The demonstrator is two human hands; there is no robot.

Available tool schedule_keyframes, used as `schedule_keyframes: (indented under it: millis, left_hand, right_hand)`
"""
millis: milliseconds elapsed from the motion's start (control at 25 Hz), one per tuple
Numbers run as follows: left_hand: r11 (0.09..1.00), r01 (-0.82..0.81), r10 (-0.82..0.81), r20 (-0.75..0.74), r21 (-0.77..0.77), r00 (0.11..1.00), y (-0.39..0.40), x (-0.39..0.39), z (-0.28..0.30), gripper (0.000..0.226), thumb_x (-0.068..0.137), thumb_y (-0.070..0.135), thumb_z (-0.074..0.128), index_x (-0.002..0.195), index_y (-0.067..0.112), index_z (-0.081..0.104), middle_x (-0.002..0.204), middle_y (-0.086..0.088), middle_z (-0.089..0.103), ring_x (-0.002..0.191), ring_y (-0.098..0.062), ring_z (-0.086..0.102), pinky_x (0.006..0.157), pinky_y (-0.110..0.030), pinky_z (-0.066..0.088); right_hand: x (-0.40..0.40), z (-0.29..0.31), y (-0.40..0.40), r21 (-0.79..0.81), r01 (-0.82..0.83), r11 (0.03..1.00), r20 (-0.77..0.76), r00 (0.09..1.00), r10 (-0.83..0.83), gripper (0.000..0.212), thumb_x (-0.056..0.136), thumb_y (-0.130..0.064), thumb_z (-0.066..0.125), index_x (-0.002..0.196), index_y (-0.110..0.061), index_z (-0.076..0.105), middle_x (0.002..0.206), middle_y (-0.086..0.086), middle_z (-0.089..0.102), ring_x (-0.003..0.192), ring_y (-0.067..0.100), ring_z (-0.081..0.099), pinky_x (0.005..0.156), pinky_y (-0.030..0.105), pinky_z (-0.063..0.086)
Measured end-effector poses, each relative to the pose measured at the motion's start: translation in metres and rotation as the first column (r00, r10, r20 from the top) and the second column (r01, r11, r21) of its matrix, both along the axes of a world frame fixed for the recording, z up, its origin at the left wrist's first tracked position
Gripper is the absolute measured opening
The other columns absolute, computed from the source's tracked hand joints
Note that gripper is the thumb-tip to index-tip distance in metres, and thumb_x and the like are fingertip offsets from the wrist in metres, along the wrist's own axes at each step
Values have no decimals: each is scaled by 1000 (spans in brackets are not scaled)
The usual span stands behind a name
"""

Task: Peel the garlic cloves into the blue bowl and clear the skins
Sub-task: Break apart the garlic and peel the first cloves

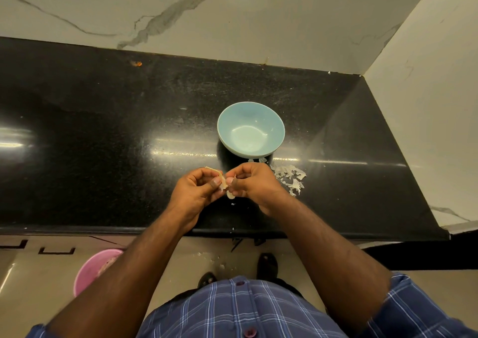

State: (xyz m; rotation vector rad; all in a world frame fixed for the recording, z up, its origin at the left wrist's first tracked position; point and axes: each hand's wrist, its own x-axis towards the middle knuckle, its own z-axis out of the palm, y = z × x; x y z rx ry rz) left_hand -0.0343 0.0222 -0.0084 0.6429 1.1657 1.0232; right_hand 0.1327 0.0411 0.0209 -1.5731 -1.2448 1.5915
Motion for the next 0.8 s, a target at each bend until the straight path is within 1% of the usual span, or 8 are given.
schedule_keyframes:
  millis: [40,160,240,400,440,560,680,800]
  left_hand:
    - [1000,-2,2,-5,-12,1000,0,0,-1,12,96,-1,62,105,3,70,107,-19,74,102,-31,73,80,-31,62]
    - [998,-2,1,-25,-55,1000,0,0,0,14,98,-1,60,108,1,67,111,-19,73,105,-30,73,82,-32,62]
    - [997,-9,7,-16,-76,1000,0,-1,3,14,99,1,59,110,1,67,108,-17,75,100,-29,74,83,-32,63]
    - [995,-35,35,-1,-89,999,2,-7,6,13,93,7,69,105,4,69,105,-17,76,92,-27,76,77,-31,62]
    - [995,-40,40,-9,-86,999,2,-8,5,14,91,7,71,104,4,69,106,-17,76,92,-27,75,76,-31,62]
    - [994,-64,66,18,-90,998,2,-11,7,12,93,2,68,105,3,69,103,-17,75,93,-27,76,78,-31,63]
    - [991,-68,81,113,-118,990,1,-15,10,16,93,-2,65,108,1,68,102,-19,74,95,-30,75,80,-33,64]
    - [993,-38,53,136,-110,989,1,-19,14,22,92,-3,65,112,5,66,105,-18,75,97,-30,73,78,-32,63]
  right_hand:
    - [1,-2,1,6,1,1000,40,999,-2,9,91,1,70,95,-7,71,86,12,72,79,21,70,80,33,63]
    - [4,-7,5,78,-59,995,266,963,36,19,89,0,70,96,-18,72,93,7,74,89,22,73,86,41,62]
    - [6,-6,7,121,-120,985,399,915,62,22,88,-5,70,95,-26,70,90,-1,73,88,15,72,85,38,61]
    - [11,2,7,161,-205,965,511,854,96,16,87,-17,78,94,-26,68,81,-11,69,76,0,65,71,19,50]
    - [10,2,6,158,-235,959,534,837,117,15,87,-21,79,98,-25,71,81,-12,69,76,0,64,70,19,48]
    - [7,2,5,145,-324,935,625,762,167,26,89,-29,77,113,-21,75,96,-6,72,85,6,62,78,25,48]
    - [7,5,4,159,-343,926,632,756,171,29,91,-29,75,117,-18,75,109,-2,73,92,3,58,83,24,45]
    - [4,7,3,240,-268,933,508,854,114,23,96,-31,69,115,-21,76,108,-6,76,95,4,65,92,32,54]
